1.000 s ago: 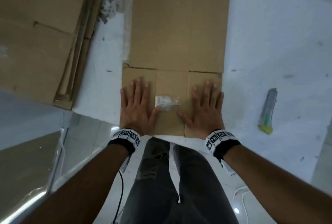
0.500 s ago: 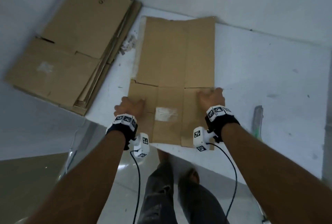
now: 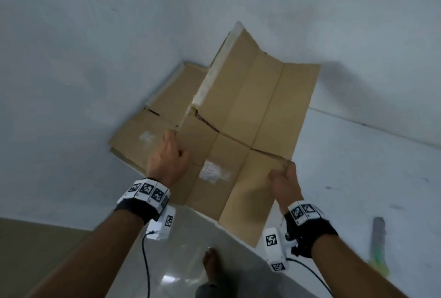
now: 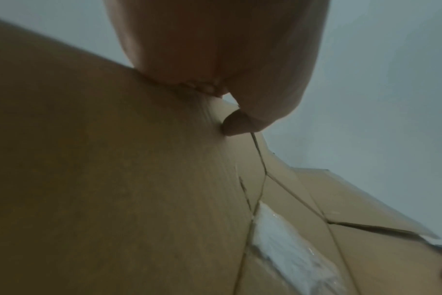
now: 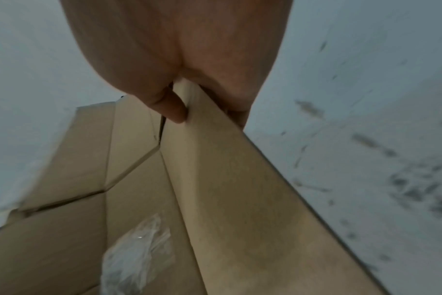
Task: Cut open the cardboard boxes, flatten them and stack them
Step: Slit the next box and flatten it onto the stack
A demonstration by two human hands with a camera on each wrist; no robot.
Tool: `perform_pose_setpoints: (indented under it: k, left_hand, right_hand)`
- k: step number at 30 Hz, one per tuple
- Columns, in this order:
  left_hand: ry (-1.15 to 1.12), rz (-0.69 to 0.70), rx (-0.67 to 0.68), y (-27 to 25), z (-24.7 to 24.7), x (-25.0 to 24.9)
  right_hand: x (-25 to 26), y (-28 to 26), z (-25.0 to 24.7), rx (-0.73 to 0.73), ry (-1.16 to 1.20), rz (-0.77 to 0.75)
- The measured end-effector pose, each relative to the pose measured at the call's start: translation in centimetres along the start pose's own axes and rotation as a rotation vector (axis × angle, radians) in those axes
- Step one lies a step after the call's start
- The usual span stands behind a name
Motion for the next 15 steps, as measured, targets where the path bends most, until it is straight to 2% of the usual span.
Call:
perform_pose_setpoints:
  k: [5,7,9,11,13,15]
  left_hand:
    - [0.145,0.004,-0.108,7.4,-4.2,6.5]
    - [0.184,0.031,-0.18,11.4,-4.5,10.0]
    - [0.27,-0.004,-0.203,15.2,-3.9,13.8]
    - [0.378,-0.083,-0.09,18.4,-2.1,18.0]
    - [0.446,-0.147,0.153,20.0,1.0,21.6]
    - [0.423,-0.164,0.298,19.6,4.4,23.8]
  right_hand:
    - [6.7,0.2,9.2,0.137,-0.06,-0.033]
    - [8.5,1.6,14.0,0.18,-0.066,-0.037]
    - [9.6,3.3,19.2,0.217,-0.115,-0.031]
    - [10.0,5.5,24.5,0.191,-0.294,-0.018]
    - [10.4,8.1,28.3,0.098,-0.598,-0.048]
    - [12.2,10.8,30.3,0.02,-0.802,-0.194]
Point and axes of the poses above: each hand's wrist, its own y-axis towards the middle knuckle, its own z-axis out of the palm, x = y × z, the point moved 2 cm from there along y, towards the middle knuckle, and after that the axes turned 7 degrees about -x, right-handed, at the moved point
